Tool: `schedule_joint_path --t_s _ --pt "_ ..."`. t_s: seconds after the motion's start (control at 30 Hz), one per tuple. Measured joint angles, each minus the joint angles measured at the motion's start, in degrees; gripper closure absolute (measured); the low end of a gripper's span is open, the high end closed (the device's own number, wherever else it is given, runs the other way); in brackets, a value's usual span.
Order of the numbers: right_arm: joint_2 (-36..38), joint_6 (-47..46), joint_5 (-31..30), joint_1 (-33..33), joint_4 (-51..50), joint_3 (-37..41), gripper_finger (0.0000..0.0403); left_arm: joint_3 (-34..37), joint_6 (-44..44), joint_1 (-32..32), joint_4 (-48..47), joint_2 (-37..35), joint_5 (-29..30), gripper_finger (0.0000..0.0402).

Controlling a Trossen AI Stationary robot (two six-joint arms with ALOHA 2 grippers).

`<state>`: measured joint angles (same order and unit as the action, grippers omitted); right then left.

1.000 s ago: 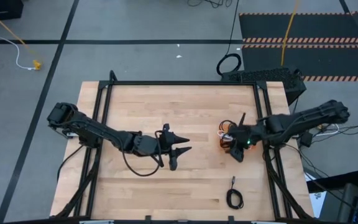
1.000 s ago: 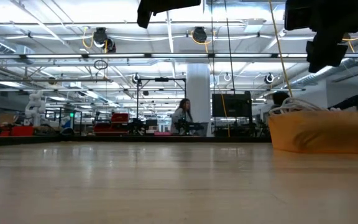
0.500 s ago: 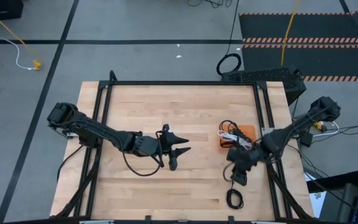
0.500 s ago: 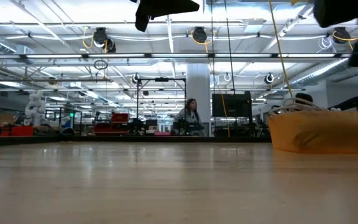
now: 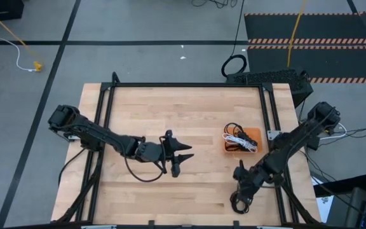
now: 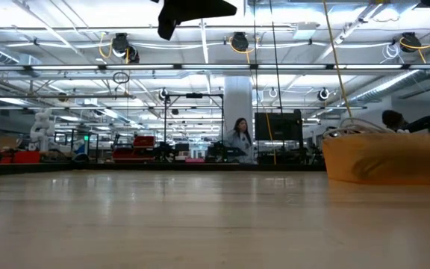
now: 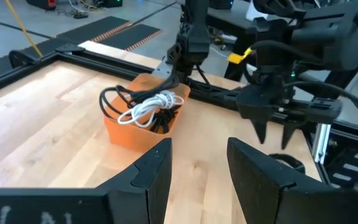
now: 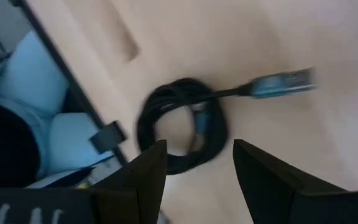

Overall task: Pick and place USB-C Cables
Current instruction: Put the black charger cable into the bin

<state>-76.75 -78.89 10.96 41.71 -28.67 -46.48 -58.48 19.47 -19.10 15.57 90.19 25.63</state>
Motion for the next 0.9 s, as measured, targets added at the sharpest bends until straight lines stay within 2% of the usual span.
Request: schedule_joint_path --t_s 0.13,0.3,0.67,0.8,0.9 --pt "-2.7 -3.8 -0.2 1.8 5.8 0.0 0.0227 0.0 0.2 -0.8 -0.6 0.0 0.0 0.0245" --pt "-5.7 -8.6 -0.2 2.7 4.6 0.0 0.0227 0.0 0.2 -1.7 -0.8 0.0 0.0 0.0245" --pt "-10.5 -12.2 -0.3 3.4 5.4 0.0 0.0228 0.0 -0.1 -4.4 -1.4 0.0 0.0 0.0245" --pt "-11.5 -12.2 -0.2 3.4 3.8 0.0 0.0244 0.0 -0.3 -4.8 -1.7 0.0 0.0 0.0245" --pt "-11.5 -12.1 -0.4 3.4 3.2 0.0 0.0274 0.0 0.0 -4.8 -2.4 0.0 0.0 0.0245"
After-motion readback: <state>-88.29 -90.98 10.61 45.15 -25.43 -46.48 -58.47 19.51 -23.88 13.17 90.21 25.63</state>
